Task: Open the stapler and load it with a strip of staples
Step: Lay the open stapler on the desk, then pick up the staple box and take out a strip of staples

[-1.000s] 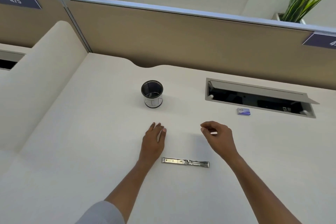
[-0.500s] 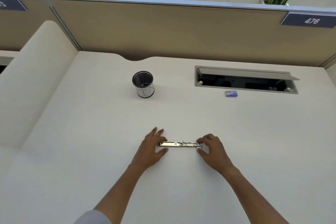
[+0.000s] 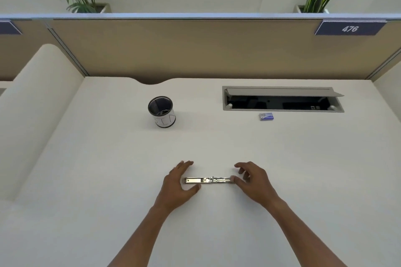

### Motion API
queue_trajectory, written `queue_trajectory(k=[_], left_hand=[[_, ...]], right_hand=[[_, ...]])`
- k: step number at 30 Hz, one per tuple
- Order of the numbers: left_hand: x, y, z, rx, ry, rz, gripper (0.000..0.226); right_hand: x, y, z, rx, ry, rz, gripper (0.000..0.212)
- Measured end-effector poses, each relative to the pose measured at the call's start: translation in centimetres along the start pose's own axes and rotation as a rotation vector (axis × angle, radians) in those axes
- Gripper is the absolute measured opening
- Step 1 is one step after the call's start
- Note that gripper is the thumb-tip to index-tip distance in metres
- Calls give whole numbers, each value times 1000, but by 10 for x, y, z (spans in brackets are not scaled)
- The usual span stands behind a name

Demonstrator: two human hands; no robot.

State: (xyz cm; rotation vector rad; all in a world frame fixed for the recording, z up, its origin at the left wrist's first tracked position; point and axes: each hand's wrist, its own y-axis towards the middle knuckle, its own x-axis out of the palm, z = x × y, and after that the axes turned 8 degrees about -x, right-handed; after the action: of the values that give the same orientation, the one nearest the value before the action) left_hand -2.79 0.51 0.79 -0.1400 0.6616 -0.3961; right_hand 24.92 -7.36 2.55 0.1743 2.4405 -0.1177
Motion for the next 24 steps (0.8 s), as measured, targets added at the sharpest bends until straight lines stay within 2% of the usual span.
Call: queue_trajectory(k=[3, 7, 15, 24], left_hand=[[1, 12, 25, -26, -60, 40, 71], [11, 43, 65, 11, -82, 58, 55], [59, 114, 138, 70, -97, -28, 29], [121, 161, 176, -109, -100, -49, 34]], right_hand=[[-19, 18, 2, 43, 47, 60, 26], [-50, 45, 11, 85, 47, 155, 22], [-97, 93, 43, 217, 53, 314, 27], [-117, 127, 80, 356, -4, 258, 46]])
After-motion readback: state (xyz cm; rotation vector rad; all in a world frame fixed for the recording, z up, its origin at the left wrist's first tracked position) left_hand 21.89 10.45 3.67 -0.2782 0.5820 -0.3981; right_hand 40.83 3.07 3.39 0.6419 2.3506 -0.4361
